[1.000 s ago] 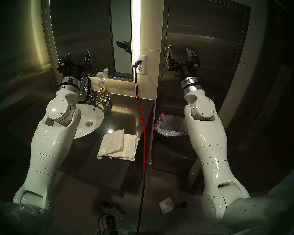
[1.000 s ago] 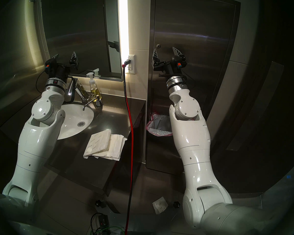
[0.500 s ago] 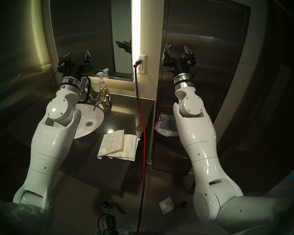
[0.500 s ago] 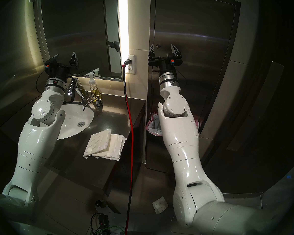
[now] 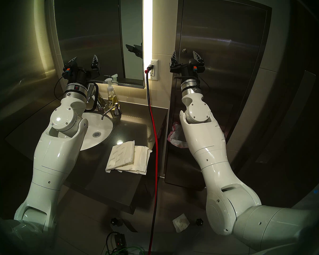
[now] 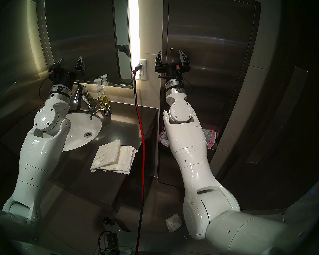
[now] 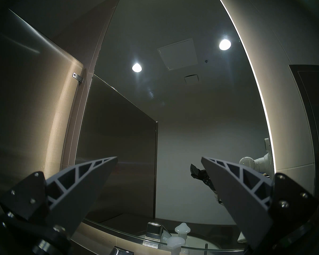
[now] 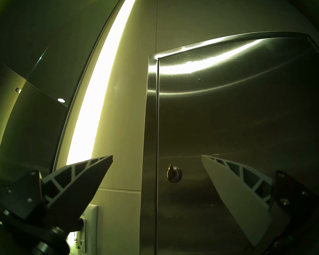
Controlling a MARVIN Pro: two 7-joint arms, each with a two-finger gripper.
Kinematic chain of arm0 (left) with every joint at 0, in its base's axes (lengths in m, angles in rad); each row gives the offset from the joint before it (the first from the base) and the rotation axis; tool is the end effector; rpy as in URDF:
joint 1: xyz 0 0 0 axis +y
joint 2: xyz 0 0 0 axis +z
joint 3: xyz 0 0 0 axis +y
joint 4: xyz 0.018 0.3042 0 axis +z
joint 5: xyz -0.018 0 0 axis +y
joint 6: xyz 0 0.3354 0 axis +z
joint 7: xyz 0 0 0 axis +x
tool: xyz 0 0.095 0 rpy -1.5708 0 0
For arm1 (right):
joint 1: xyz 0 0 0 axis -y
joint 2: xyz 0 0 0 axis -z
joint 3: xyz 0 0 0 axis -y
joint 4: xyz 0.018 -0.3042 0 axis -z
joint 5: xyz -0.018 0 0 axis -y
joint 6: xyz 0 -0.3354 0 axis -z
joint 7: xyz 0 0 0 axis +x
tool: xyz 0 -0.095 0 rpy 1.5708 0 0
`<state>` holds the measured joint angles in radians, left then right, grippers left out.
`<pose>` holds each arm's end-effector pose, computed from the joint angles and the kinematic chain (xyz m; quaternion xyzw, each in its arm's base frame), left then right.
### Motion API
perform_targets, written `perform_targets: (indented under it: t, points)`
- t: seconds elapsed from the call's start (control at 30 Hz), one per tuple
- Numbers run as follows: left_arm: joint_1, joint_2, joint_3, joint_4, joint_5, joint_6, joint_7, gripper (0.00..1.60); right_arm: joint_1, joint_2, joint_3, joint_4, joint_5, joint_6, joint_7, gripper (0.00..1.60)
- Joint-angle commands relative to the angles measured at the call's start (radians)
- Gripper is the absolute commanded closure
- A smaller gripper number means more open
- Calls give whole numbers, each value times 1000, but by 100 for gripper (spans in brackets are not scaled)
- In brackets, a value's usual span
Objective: Twist key and open towel dispenser
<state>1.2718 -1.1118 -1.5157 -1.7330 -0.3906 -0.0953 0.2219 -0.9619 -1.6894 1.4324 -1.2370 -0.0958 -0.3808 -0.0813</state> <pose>0.4908 0.1104 -0.0866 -0.4989 -0.0306 -0.8650 0.0433 0.5831 0.1042 -0.1014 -0.4345 -0.0306 -0.8994 0.0354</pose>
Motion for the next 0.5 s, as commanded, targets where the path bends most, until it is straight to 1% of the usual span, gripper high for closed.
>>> perform_targets:
  t: [0.0,0.13,0.3,0.47]
  points:
    - [-14,-2,1,-7,-2,-2,-2,0,89,-4,4,45,-16,-42,-18,0]
    - [-14,-2,2,-7,-2,-2,-2,0,105,1,8,86,-19,-68,-25,0]
    - [-14,-2,2,-7,-2,-2,-2,0,146,3,13,165,-32,-106,-41,0]
    - [-14,-2,2,-7,-2,-2,-2,0,173,-1,15,209,-39,-129,-46,0]
